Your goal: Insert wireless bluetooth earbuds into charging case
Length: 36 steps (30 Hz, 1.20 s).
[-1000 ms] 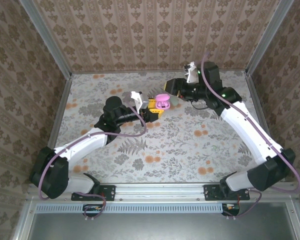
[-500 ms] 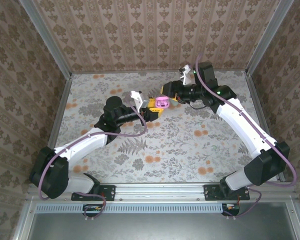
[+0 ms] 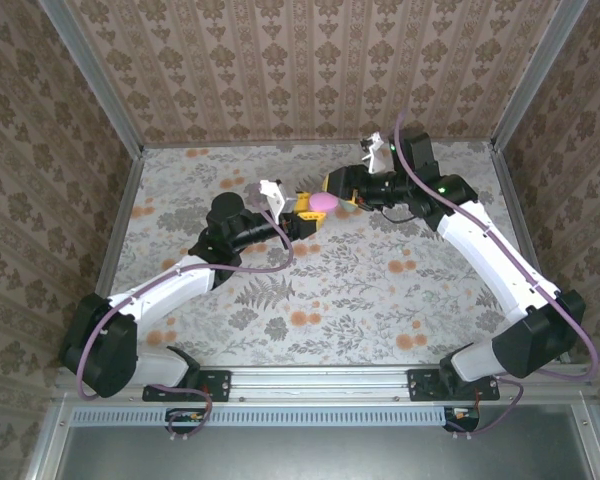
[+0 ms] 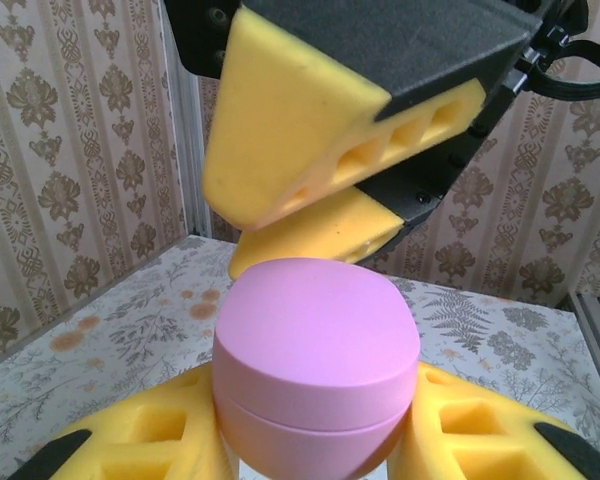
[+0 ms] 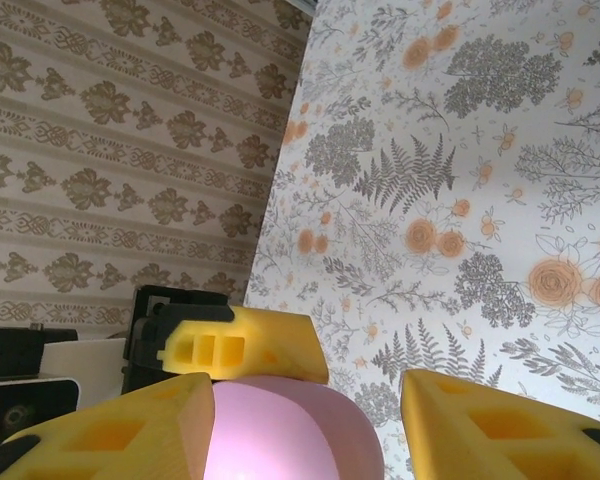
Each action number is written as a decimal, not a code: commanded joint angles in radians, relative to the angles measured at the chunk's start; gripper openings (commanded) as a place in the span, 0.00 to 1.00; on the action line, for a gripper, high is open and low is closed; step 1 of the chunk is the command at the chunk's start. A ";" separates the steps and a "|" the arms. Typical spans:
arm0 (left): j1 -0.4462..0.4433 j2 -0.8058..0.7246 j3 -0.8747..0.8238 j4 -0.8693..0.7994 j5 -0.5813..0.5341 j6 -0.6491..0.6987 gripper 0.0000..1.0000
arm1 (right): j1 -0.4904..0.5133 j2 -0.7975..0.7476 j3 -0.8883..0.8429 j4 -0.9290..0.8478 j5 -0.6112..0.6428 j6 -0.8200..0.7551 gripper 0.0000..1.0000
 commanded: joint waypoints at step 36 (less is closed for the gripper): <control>-0.003 -0.037 -0.024 0.084 -0.045 -0.029 0.38 | -0.044 -0.008 -0.236 0.451 -0.390 0.286 0.41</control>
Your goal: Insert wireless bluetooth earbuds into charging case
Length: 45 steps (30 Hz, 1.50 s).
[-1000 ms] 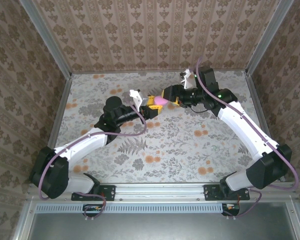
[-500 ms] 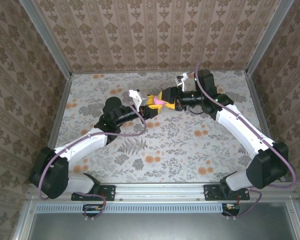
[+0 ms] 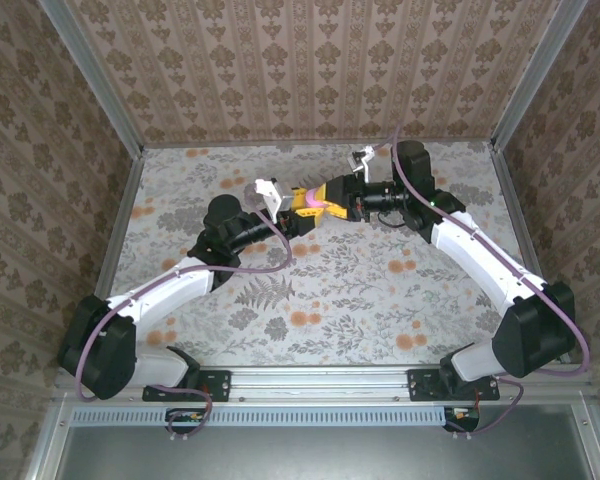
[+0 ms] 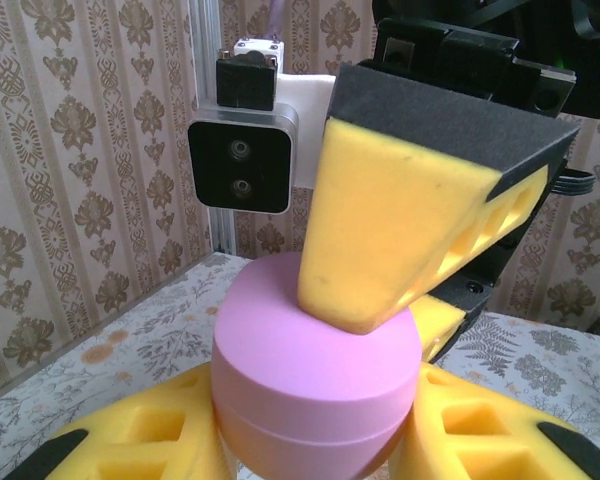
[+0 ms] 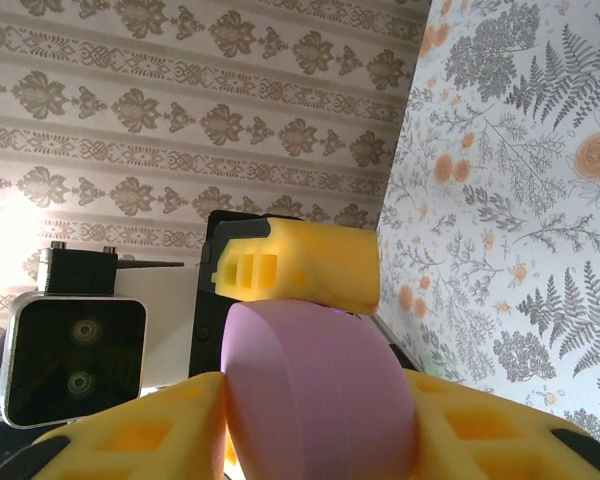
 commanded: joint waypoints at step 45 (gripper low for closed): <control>0.019 -0.516 -0.143 -0.409 -0.617 0.070 0.71 | 0.167 0.641 0.086 0.237 0.459 0.105 0.28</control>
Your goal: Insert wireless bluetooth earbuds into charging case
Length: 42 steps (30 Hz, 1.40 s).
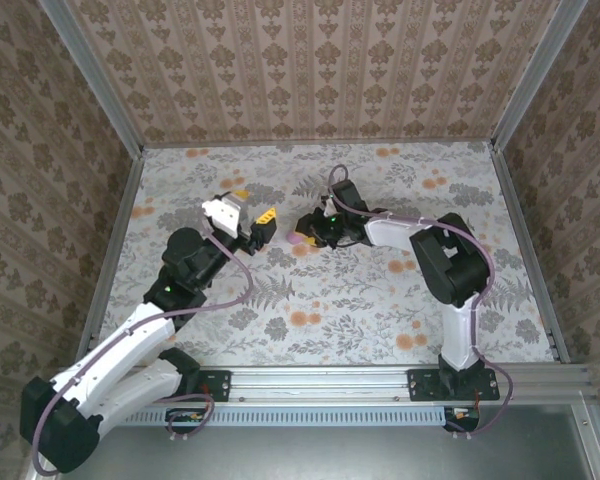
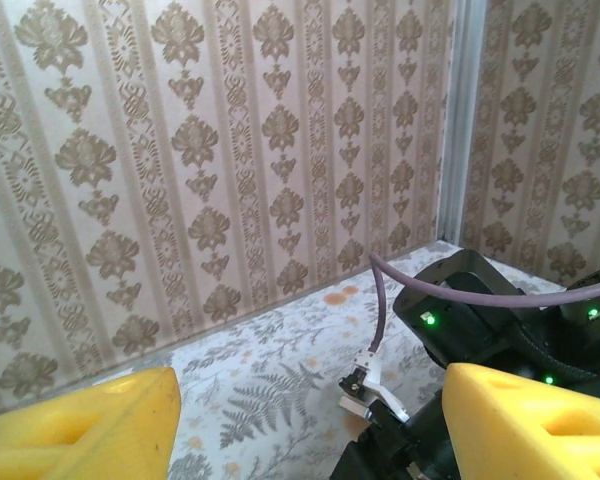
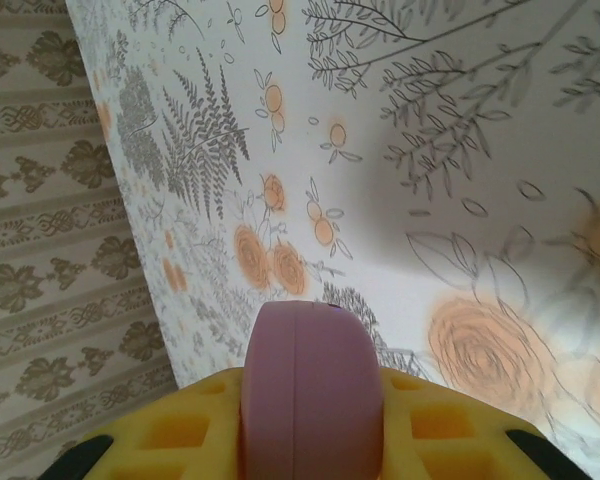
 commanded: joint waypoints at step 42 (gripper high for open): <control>0.030 0.033 0.034 -0.019 -0.033 -0.056 0.73 | -0.058 -0.178 -0.038 -0.334 0.286 -0.278 0.55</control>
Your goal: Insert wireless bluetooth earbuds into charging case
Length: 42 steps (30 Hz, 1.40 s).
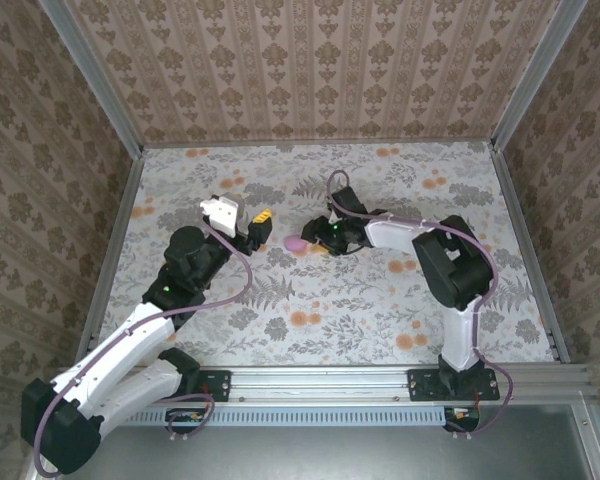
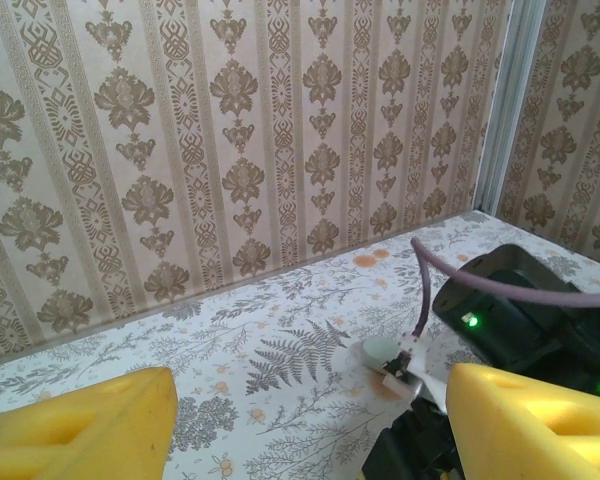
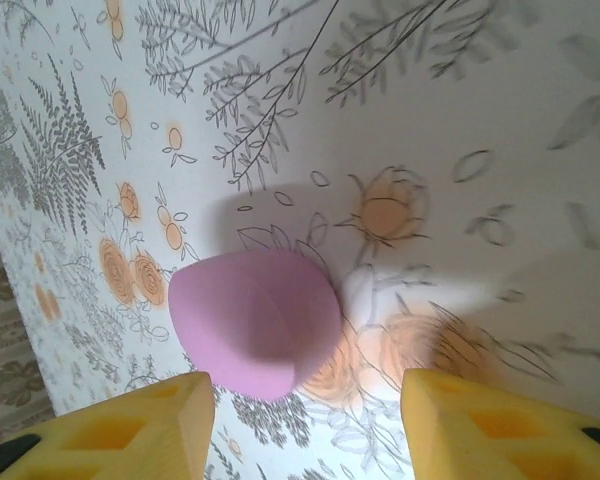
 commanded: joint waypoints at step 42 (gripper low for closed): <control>0.019 0.121 0.137 -0.121 0.090 -0.082 0.75 | -0.213 0.496 0.929 -0.786 0.241 -0.883 0.67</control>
